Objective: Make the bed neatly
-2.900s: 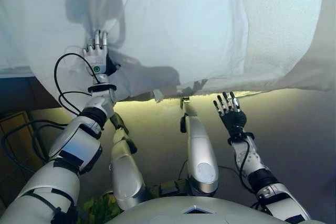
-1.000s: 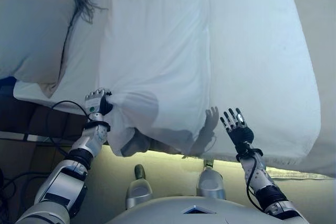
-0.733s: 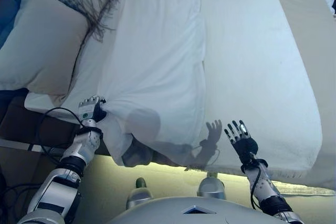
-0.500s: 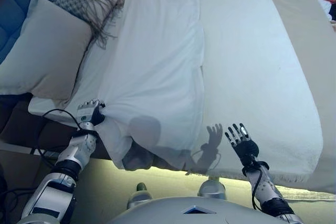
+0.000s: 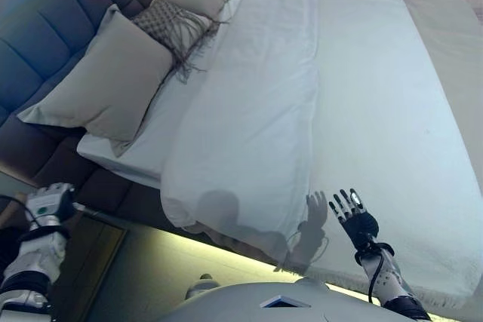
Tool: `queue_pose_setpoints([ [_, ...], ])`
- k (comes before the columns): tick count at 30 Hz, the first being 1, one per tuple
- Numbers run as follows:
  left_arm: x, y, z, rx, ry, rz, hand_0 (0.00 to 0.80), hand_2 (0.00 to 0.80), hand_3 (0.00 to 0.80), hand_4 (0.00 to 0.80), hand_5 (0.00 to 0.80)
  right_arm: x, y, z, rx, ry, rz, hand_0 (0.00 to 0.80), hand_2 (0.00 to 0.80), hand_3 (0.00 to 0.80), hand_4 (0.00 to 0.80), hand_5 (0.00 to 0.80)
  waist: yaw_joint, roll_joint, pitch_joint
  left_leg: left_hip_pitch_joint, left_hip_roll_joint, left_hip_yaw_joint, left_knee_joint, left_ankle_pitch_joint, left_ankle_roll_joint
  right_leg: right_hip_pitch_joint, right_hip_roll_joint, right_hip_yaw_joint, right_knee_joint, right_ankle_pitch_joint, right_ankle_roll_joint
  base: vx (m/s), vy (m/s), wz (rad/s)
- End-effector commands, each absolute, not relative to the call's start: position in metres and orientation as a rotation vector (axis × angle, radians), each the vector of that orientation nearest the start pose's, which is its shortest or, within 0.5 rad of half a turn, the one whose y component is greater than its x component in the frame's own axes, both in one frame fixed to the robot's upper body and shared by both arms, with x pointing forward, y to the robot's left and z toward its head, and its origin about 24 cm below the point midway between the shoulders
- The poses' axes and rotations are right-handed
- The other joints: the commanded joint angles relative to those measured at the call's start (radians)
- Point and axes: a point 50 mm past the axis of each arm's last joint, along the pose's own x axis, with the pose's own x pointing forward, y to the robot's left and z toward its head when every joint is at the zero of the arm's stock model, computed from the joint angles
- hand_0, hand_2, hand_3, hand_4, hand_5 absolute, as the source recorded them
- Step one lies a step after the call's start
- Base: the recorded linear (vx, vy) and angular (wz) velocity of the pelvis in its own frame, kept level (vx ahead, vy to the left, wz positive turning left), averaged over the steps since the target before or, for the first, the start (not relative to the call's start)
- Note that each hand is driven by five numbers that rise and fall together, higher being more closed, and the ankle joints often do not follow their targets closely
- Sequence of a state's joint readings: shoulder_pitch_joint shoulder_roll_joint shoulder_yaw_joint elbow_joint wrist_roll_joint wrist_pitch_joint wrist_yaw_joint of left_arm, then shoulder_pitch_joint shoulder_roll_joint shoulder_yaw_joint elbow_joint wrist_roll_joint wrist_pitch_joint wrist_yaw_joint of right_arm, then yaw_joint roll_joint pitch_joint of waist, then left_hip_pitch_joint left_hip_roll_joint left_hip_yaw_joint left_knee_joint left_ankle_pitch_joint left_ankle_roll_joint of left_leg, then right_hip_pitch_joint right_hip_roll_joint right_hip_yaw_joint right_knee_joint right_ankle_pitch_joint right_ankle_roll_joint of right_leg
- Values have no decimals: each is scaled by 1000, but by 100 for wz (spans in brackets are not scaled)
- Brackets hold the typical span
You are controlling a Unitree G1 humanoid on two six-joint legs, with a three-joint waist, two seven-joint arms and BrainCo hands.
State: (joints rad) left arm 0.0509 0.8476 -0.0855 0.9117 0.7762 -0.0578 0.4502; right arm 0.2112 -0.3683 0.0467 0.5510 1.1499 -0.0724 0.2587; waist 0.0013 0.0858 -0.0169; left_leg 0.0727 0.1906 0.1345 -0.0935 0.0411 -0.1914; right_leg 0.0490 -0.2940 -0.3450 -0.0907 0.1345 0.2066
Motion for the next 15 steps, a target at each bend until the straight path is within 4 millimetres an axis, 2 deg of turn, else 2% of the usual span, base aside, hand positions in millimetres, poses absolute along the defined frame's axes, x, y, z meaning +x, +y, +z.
queue_pose_setpoints([
  [1,155,448,33,1796,667,348,800,800,800,800,800,172,-264,-61,757,321,-228,0,0,0,0,0,13,-18,18,-42,38,17,37,32,33,-10,-88,13,105,-53,42,0,0,0],
  [6,151,445,25,1734,672,384,800,800,800,800,800,173,-261,-61,761,326,-228,0,0,0,0,0,16,-19,23,-45,35,7,38,31,34,-11,-89,11,110,-54,40,-4,8,4],
  [7,151,443,24,1714,644,402,675,675,675,675,675,173,-259,-61,762,329,-227,0,0,0,0,0,18,-20,23,-44,36,6,38,31,34,-10,-89,9,111,-54,40,0,0,0],
  [8,153,440,23,1693,615,415,78,78,78,78,78,173,-258,-61,763,331,-224,0,0,0,0,0,19,-21,22,-43,37,7,36,32,33,-9,-88,6,111,-55,40,0,0,0],
  [9,154,439,23,1680,597,423,0,0,0,0,0,173,-257,-62,764,332,-222,0,0,0,0,0,20,-22,21,-42,37,9,32,34,33,-8,-86,6,109,-55,40,0,0,0],
  [11,160,432,21,1648,552,419,0,0,0,0,0,173,-254,-61,768,331,-220,0,0,0,0,0,19,-23,22,-45,39,9,32,34,32,-12,-85,9,111,-57,39,-21,-14,0],
  [15,182,417,30,1611,401,388,0,0,0,0,0,170,-248,-65,791,333,-227,0,0,0,0,0,24,-34,28,-36,40,4,26,34,35,-2,-79,5,111,-57,37,-12,-64,1],
])
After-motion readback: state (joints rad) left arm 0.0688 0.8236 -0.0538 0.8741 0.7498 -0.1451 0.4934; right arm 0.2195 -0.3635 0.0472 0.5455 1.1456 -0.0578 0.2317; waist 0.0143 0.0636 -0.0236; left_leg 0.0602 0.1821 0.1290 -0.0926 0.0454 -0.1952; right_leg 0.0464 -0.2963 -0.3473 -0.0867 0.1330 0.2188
